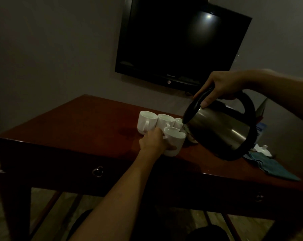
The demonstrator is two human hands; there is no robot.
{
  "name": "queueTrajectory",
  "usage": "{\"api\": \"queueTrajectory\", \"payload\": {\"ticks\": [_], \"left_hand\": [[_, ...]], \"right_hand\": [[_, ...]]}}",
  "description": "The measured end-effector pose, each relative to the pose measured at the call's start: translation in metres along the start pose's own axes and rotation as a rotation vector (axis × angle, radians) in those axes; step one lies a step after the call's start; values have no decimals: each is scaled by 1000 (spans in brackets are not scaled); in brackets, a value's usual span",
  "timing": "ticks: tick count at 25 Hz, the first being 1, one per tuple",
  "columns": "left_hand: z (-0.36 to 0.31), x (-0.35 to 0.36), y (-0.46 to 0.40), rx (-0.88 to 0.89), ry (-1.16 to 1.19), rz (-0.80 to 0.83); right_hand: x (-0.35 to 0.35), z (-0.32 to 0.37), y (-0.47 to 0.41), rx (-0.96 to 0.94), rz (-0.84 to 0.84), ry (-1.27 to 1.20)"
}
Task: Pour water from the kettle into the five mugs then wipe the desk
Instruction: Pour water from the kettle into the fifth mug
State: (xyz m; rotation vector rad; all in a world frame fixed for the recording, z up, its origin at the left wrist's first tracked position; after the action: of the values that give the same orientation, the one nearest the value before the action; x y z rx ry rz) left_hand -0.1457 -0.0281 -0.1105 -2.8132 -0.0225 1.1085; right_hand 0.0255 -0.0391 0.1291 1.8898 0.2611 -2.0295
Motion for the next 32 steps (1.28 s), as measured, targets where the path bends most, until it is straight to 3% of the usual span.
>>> {"api": "queueTrajectory", "payload": {"ticks": [32], "left_hand": [[1,1,-1,-7,18,4]], "right_hand": [[-2,6,-5,16,21,-20]]}}
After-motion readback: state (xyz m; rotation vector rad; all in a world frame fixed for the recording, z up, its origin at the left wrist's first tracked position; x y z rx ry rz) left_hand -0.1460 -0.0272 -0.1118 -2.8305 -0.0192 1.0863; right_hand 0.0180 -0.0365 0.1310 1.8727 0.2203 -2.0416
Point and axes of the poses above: each hand's wrist, its own y-axis away from the middle knuckle, its own x-axis out of the palm, z = x × y, the point moved 1 cm from there along -y, towards the middle knuckle, and after that the axes turned 6 degrees about -x, right-handed, at the moved point
